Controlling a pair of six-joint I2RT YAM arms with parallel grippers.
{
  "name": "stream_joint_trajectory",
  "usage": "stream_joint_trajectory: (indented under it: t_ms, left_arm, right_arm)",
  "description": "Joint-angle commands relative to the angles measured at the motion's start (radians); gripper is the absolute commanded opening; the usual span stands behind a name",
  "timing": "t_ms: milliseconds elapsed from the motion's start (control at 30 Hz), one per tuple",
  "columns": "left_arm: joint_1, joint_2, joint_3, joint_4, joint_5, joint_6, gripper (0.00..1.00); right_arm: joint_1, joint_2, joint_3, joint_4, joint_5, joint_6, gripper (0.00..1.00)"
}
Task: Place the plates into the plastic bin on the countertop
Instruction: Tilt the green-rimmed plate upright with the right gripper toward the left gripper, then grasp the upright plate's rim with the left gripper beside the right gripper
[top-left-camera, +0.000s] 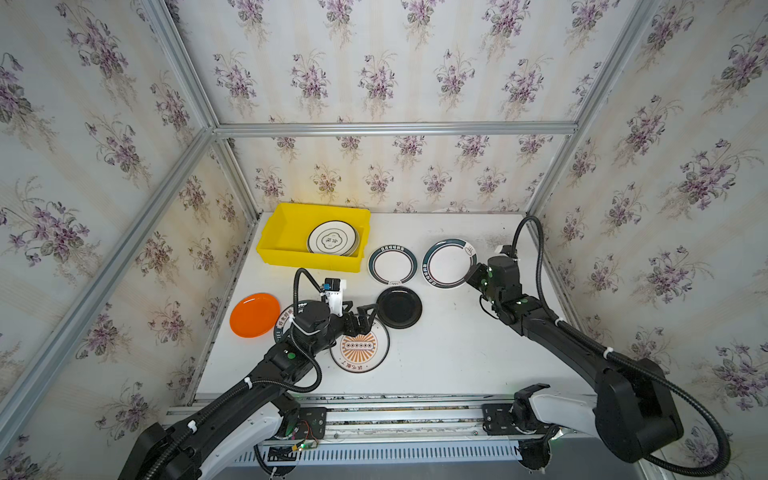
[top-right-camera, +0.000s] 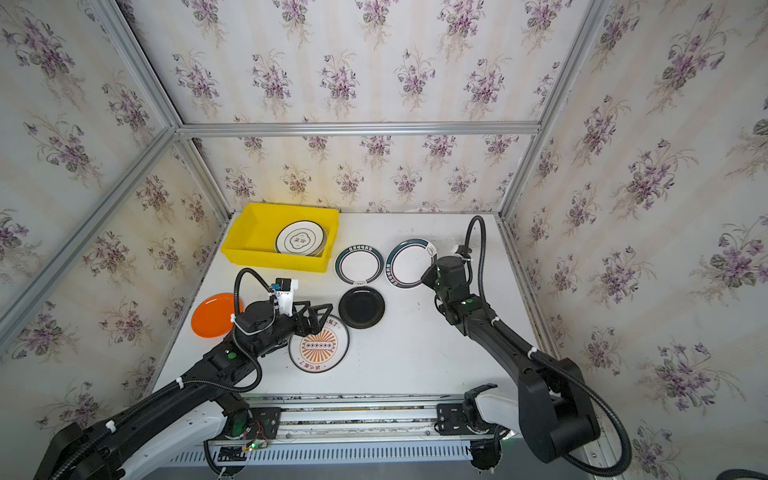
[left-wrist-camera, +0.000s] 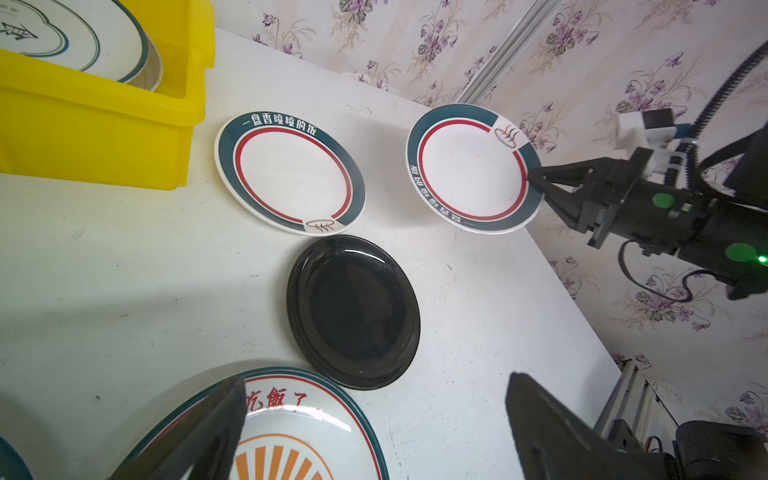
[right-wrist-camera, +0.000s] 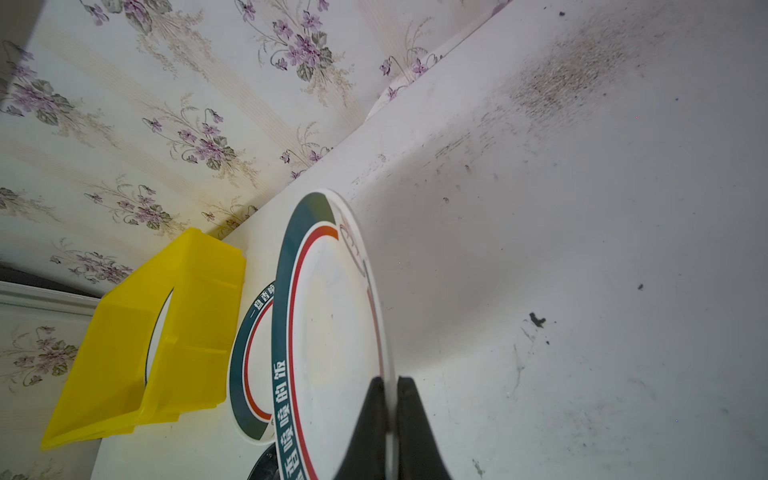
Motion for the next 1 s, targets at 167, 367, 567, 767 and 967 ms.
stream_joint_trajectory:
  t_ms: [167,367,567,767,967]
  left_arm:
    - [0.001,0.026,0.008,0.044,0.02,0.016,1.0]
    - [0.002,0.068,0.01,0.069,0.012,0.07,1.0]
    - [0.003,0.143,0.03,0.113,0.087,0.111,1.0]
    - [0.006,0.2,0.036,0.141,0.113,0.102,1.0]
    - [0.009,0.25,0.03,0.197,0.184,0.088,1.0]
  right_arm:
    - [0.089,-0.144,-0.034,-0.079,0.068,-0.004,0.0]
    - [0.165,-0.11,-0.02,-0.063,0.02,-0.035,0.0]
    - [0.244,-0.009,0.045,-0.032,-0.039,-0.065,0.0]
    - [0.284,-0.027,0.025,0.021,-0.046,-0.016,0.0]
    - [0.288,-0.084,-0.037,0.085,-0.117,0.083,0.0]
